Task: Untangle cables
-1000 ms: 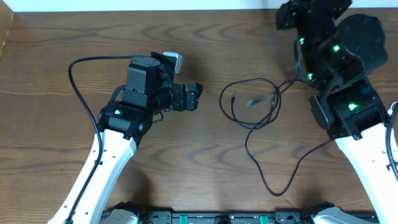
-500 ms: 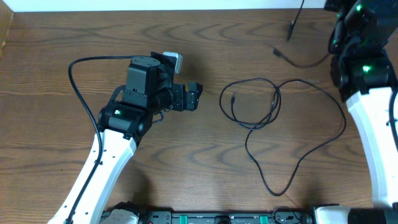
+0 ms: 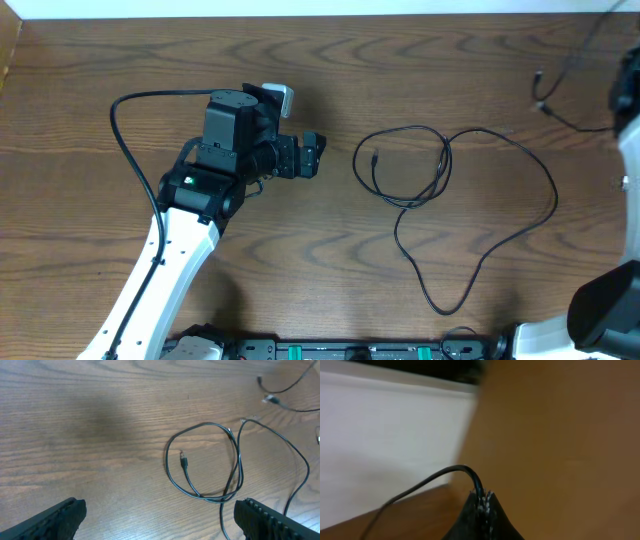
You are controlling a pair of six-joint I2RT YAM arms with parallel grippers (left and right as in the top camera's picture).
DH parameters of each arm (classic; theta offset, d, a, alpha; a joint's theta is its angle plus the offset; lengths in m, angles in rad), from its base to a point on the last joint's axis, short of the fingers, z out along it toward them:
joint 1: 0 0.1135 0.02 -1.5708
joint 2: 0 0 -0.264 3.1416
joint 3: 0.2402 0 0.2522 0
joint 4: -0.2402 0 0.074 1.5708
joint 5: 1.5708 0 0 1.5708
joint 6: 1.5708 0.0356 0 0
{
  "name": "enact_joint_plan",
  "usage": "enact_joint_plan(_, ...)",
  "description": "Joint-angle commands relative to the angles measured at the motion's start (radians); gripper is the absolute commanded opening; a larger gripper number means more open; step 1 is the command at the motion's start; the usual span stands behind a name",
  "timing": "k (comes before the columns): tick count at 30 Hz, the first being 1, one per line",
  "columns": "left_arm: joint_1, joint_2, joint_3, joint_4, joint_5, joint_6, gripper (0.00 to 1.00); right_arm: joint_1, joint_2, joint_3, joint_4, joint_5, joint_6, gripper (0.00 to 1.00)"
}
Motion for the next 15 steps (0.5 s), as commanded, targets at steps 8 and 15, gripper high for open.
enact_joint_plan(8,0.003,0.005,0.022,-0.004,-0.01,-0.008,1.0,-0.151,-0.002,0.02,0.056,0.097,-0.125,0.01)
enact_joint_plan(15,0.003,0.005,0.022,-0.004,-0.01,-0.008,1.0,-0.132,0.015,0.019,-0.132,-0.205,-0.029,0.01)
